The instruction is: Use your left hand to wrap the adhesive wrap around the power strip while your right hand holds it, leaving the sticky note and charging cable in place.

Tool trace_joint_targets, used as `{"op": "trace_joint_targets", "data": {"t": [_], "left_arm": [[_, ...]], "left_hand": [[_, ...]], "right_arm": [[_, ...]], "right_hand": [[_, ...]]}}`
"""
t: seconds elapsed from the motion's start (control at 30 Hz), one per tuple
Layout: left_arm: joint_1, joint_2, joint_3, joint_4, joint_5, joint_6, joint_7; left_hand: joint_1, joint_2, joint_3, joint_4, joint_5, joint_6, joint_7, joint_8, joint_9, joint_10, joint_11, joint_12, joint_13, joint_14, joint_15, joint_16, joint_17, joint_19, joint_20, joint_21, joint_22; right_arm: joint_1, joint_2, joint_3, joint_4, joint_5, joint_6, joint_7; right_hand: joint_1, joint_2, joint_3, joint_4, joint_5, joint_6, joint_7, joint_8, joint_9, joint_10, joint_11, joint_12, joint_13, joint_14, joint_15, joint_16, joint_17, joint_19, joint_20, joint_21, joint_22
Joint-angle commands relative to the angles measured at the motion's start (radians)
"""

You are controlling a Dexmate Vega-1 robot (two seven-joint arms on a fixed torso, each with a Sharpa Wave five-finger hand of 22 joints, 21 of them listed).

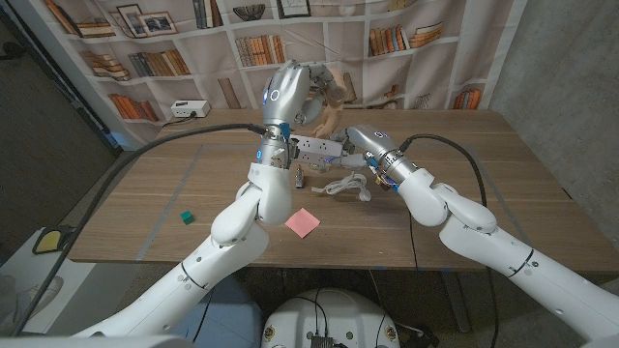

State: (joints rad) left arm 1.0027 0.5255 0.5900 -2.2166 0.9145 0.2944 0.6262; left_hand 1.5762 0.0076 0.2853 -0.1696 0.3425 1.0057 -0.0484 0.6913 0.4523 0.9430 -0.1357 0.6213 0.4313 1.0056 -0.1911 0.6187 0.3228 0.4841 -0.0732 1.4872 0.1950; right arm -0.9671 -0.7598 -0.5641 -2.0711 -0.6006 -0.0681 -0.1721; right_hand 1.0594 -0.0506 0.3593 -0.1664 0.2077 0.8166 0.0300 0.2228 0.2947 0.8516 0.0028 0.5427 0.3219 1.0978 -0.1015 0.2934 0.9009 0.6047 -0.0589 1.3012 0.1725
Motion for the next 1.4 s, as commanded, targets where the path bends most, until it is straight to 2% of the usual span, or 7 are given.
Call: {"op": "trace_joint_targets", "data": {"t": [0.03,0.17,0.9,1.03,1.4], "left_arm": [[0.022,-0.009,-0.002,-0.01,-0.005,-0.018,0.015],[0.029,-0.013,-0.002,-0.009,-0.004,-0.029,0.03],[0.078,-0.01,-0.019,-0.027,0.0,-0.081,0.1],[0.09,-0.01,-0.021,-0.03,-0.003,-0.098,0.119],[0.139,-0.012,-0.017,-0.056,0.023,-0.11,0.149]], "left_hand": [[-0.003,-0.006,-0.003,0.005,0.006,0.008,-0.003,0.001,0.001,0.005,-0.002,0.001,0.001,0.009,0.0,0.002,0.003,-0.001,-0.004,0.01,0.0],[-0.004,-0.008,-0.004,0.005,0.006,0.008,-0.002,0.001,0.001,0.007,-0.002,0.002,0.001,0.009,0.0,0.002,0.003,-0.001,-0.004,0.012,-0.001],[-0.003,-0.009,-0.003,0.005,0.011,0.009,-0.003,0.002,0.001,0.008,-0.002,0.001,0.0,0.012,0.0,0.001,0.0,-0.002,-0.004,0.016,-0.006],[-0.003,-0.008,-0.003,0.005,0.012,0.008,-0.004,0.002,0.002,0.008,0.005,0.0,0.0,0.013,0.0,0.001,0.0,-0.002,-0.003,0.018,-0.007],[-0.004,-0.009,-0.003,0.005,0.014,0.005,-0.005,0.003,0.004,0.008,-0.001,0.0,0.0,0.014,-0.001,0.0,-0.001,-0.003,-0.002,0.021,-0.007]], "right_arm": [[0.013,0.006,-0.006,0.008,0.004,-0.007,-0.005],[0.02,0.012,-0.005,0.022,0.034,0.0,0.004],[0.054,0.022,-0.017,0.046,0.031,-0.028,-0.002],[0.059,0.022,-0.019,0.05,0.03,-0.036,-0.001],[0.07,0.019,-0.028,0.058,0.024,-0.058,0.006]], "right_hand": [[0.128,0.136,0.068,0.005,0.005,0.088,-0.082,0.003,0.003,0.134,-0.125,0.003,0.128,0.096,-0.128,-0.004,0.003,-0.005,-0.082,0.004,0.002],[0.128,0.137,0.068,0.006,0.005,0.088,-0.083,0.002,0.003,0.134,-0.127,0.002,0.128,0.096,-0.129,-0.004,0.002,-0.005,-0.082,0.004,0.002],[0.128,0.136,0.067,0.005,0.005,0.088,-0.082,0.002,0.003,0.133,-0.129,-0.001,0.129,0.097,-0.129,-0.006,0.003,-0.006,-0.081,0.003,0.002],[0.128,0.136,0.068,0.005,0.005,0.088,-0.083,0.002,0.003,0.133,-0.129,-0.002,0.13,0.097,-0.129,-0.007,0.003,-0.008,-0.081,0.003,0.002],[0.128,0.137,0.068,0.006,0.005,0.087,-0.084,0.001,0.004,0.134,-0.129,-0.003,0.129,0.096,-0.129,-0.009,0.003,-0.008,-0.081,0.002,0.002]]}}
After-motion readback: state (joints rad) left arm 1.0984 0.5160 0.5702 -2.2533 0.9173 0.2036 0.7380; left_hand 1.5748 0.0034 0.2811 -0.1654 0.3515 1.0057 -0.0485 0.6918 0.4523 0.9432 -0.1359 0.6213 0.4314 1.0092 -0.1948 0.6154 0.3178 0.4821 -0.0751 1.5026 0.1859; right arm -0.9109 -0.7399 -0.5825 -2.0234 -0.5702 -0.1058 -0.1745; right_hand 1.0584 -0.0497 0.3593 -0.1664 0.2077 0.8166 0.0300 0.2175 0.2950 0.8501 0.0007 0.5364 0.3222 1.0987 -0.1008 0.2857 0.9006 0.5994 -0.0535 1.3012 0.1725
